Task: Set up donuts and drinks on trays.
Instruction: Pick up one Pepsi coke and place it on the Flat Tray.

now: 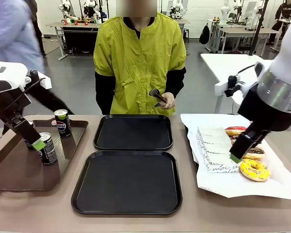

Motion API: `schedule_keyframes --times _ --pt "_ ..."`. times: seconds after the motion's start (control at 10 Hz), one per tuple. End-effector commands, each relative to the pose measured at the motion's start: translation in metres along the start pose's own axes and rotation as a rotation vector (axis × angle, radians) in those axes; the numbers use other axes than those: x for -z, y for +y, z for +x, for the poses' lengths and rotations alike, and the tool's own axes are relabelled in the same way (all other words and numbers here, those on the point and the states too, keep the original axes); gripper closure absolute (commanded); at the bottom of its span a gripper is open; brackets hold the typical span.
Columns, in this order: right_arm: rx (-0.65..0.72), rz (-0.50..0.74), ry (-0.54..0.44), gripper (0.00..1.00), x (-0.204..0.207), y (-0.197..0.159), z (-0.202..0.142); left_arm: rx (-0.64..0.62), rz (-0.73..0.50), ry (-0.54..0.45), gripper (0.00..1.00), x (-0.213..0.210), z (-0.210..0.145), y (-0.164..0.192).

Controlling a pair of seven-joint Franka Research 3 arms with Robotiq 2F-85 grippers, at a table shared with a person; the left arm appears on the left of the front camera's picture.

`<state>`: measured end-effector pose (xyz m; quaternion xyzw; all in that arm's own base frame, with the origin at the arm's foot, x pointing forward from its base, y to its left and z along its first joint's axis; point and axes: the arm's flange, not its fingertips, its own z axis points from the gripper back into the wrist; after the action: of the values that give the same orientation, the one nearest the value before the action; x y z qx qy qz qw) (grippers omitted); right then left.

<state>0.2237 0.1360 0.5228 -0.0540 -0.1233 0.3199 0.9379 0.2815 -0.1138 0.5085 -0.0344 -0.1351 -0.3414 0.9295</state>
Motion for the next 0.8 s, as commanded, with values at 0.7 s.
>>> schedule_keyframes --times 0.7 --pt "0.574 0.759 -0.455 0.0 0.03 -0.09 -0.081 -0.488 -0.494 -0.327 0.0 -0.02 -0.039 0.062"
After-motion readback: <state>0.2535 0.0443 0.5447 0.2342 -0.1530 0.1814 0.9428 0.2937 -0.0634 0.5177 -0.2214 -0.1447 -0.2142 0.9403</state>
